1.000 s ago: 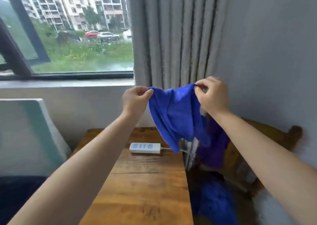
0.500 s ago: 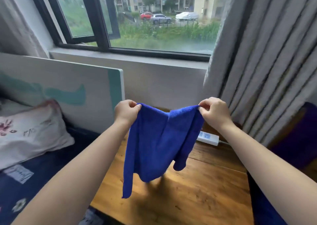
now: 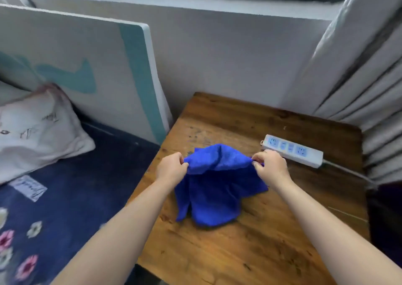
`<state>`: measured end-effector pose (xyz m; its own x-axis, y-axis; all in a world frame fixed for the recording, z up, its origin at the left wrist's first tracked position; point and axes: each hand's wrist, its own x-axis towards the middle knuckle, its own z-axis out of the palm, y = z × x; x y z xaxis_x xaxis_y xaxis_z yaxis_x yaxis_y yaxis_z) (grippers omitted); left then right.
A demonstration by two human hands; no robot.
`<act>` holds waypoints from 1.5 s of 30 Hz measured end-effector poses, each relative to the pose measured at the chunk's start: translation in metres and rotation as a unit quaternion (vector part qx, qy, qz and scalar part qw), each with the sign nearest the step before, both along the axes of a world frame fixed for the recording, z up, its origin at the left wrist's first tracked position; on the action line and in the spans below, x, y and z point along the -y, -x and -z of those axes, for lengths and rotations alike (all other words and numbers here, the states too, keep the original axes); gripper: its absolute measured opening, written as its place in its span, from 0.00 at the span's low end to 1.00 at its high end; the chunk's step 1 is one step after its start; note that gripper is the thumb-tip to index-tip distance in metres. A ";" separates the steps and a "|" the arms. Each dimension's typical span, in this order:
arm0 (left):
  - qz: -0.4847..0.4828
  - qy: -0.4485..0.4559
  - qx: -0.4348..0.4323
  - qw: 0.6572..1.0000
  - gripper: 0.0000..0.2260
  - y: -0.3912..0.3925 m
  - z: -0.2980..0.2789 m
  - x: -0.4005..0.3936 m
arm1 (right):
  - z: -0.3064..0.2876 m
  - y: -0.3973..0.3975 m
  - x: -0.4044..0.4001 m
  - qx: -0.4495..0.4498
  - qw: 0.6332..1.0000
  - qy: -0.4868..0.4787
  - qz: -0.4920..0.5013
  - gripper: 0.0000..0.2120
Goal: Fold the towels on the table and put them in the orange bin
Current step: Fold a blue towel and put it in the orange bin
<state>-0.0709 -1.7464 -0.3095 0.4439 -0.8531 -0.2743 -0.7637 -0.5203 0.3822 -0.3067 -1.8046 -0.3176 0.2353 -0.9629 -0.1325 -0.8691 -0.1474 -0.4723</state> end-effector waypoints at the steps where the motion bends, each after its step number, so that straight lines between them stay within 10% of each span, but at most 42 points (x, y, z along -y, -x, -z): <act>1: 0.015 -0.041 0.009 0.999 0.06 0.001 0.017 -0.003 | 0.017 0.000 -0.003 -0.010 1.000 -0.018 0.014 0.10; 11: -0.073 -0.109 -0.158 0.979 0.20 -0.015 0.110 -0.014 | 0.124 -0.008 -0.051 0.120 0.937 -0.136 0.298 0.13; 18: 0.043 -0.022 -0.219 0.974 0.16 -0.017 0.108 -0.015 | 0.115 -0.031 -0.033 0.334 0.809 -0.097 0.474 0.04; 24: 0.189 -0.055 -0.318 0.927 0.12 -0.025 0.081 -0.013 | 0.087 -0.024 -0.041 0.364 0.805 -0.055 0.465 0.14; 35: 0.273 -0.096 -0.020 0.957 0.08 0.019 0.108 -0.017 | 0.072 -0.008 -0.095 0.199 0.915 -0.052 0.347 0.04; 45: 0.281 -0.100 0.033 0.954 0.10 -0.004 0.083 0.001 | 0.056 -0.008 -0.083 0.319 0.862 -0.020 0.392 0.07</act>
